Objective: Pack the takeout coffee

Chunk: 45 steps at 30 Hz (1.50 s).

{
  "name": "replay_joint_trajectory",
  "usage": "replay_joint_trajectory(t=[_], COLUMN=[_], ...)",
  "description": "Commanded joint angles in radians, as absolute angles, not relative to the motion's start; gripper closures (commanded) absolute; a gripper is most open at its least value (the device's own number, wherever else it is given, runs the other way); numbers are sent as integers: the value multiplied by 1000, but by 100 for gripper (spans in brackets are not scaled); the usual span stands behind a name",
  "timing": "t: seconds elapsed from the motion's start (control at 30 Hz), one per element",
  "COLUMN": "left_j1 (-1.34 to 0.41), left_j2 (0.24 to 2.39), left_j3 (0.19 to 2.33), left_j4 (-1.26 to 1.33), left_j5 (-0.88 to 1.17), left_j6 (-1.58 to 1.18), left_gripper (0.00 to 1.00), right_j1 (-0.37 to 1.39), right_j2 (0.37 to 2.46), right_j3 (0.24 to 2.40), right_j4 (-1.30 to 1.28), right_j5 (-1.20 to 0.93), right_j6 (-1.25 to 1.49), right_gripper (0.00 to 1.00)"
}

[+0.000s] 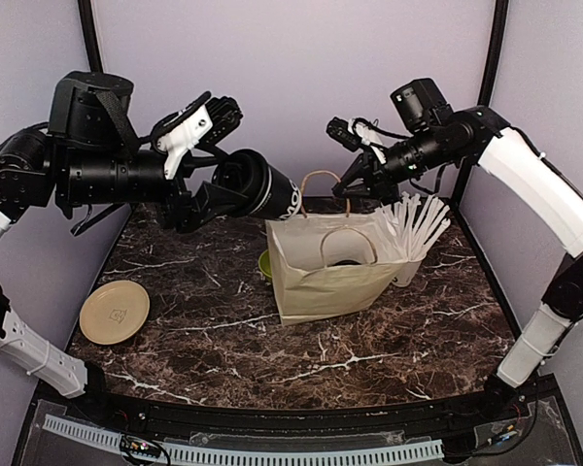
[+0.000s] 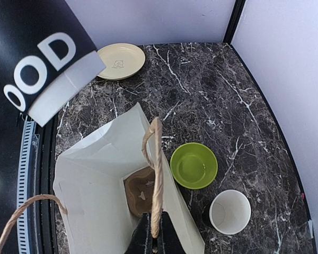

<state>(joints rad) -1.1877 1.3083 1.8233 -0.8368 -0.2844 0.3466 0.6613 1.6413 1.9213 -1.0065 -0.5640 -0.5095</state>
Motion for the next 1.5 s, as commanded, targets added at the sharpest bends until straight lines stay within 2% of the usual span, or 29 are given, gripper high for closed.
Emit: replay_joint_trajectory(t=[0.0,0.43,0.8,1.13,1.47], left_j1=[-1192,-1222,-1316,-1366,-1496], left_j2=[1323,1456,1615,1636,1680], left_j3=[1803,1801,1838,1795,1728], left_j4=[-784,-784,-875,-843,-816], left_j5=[-186,-34,-220,-332,-559], left_j6=[357,355,456,464,571], left_gripper=[44,48,48,49,50], right_j1=[670,678,697,756,793], right_j2=[1567,1419,1370,1373,1401], right_j3=[1885,1677,1623,1592,1637], right_j4=[-959,-937,-996,-1070,-1152], right_j5=[-612,-737,-849,-899,-899], right_j6=[-489,-502,-562,-640,-668], right_gripper=[100,100,99,97,99])
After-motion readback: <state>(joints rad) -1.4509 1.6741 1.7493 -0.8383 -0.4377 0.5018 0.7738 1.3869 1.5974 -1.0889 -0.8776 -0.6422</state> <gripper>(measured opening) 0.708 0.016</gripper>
